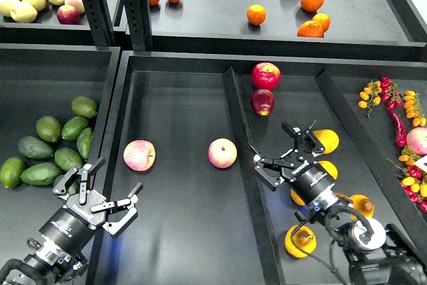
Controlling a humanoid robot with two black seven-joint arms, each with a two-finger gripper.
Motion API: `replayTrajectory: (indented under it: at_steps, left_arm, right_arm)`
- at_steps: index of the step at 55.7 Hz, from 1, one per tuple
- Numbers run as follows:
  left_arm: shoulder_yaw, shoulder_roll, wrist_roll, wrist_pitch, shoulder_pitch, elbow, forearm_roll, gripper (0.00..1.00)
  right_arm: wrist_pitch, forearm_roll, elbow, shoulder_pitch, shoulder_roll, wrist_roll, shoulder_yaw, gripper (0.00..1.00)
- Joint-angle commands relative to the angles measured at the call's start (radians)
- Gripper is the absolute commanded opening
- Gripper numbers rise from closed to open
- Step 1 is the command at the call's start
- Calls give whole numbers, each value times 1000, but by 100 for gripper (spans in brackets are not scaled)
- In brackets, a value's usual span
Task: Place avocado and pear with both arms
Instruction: 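Raise and withdraw the right gripper from the pear bin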
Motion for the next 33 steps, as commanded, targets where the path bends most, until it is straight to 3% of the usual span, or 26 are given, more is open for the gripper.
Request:
replayTrajectory:
  at_steps: [1, 33]
  left_arm:
    - [-3, 0, 0, 0, 1, 1, 1, 99]
    - [-13, 0, 0, 0, -1, 6, -2, 99]
  right_arm:
    - [0, 0, -5, -29, 47, 0, 11, 100]
    - [0, 54, 21, -108, 47, 0, -3, 100]
